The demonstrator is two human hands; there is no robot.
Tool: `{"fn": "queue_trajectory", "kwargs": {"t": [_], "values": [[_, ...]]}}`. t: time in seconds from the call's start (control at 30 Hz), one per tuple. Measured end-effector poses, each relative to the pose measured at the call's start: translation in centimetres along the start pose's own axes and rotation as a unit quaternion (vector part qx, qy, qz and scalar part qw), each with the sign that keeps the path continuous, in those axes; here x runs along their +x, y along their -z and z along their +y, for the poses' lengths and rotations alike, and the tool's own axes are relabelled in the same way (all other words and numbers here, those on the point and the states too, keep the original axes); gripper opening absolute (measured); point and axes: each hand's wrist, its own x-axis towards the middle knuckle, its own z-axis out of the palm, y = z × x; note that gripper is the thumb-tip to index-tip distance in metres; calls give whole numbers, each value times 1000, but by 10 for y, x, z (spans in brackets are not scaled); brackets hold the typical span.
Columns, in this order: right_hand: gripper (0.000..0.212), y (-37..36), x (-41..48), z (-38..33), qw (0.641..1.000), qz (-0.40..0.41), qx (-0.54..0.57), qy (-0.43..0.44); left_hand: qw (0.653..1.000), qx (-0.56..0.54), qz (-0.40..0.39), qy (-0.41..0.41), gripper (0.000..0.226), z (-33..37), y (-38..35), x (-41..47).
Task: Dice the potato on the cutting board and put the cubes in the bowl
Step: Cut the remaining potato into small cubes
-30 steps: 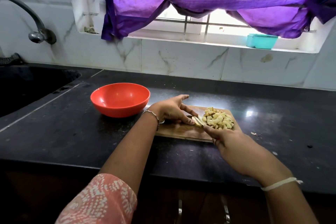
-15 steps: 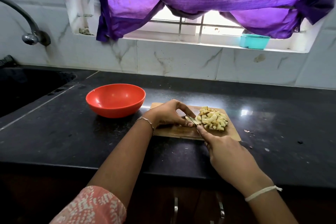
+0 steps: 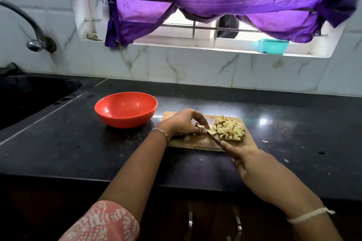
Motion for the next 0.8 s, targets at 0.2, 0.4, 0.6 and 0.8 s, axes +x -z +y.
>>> {"fn": "queue_trajectory", "kwargs": {"t": [0.2,0.4,0.6,0.8], "values": [[53,19,-13,5,1000,19,9,-9,999,45,-4,-6,19,0,2,-1],[58,-5,8,2,972,166,161,-30,992,102,49,48,22,-13,7,-10],[57,-26,20,-7,953,198,221,-58,962,197,166,96,38,-22,9,-24],[54,-33,26,4,944,210,242,-82,963,198,182,19,60,1,-8,-11]]}}
